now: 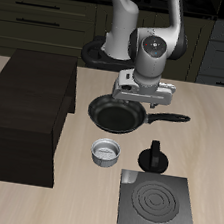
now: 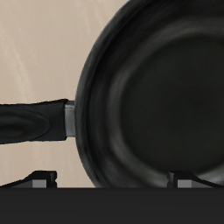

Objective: Place the frypan on the top layer of the wooden shelf

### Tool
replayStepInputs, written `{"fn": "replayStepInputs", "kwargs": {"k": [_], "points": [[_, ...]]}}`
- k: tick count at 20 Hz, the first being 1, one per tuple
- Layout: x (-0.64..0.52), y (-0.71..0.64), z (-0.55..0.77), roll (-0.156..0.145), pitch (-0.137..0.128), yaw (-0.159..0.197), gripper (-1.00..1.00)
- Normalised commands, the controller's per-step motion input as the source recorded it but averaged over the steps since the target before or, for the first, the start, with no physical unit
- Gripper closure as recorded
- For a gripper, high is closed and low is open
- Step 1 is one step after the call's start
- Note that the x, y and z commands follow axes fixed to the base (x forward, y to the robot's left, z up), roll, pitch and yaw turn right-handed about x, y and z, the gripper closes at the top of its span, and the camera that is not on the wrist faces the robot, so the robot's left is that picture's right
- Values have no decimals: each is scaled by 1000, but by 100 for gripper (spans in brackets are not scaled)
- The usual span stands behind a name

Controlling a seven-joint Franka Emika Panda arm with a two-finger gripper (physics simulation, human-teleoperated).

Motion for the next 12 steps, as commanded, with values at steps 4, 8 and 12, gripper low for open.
{"fn": "replayStepInputs", "kwargs": {"k": [4,8,12], "points": [[-181,125,-229,42,-7,57,-100],[-165,90,-123,16,-46,25,-100],[-52,45,-115,27,-8,32,-100]]}}
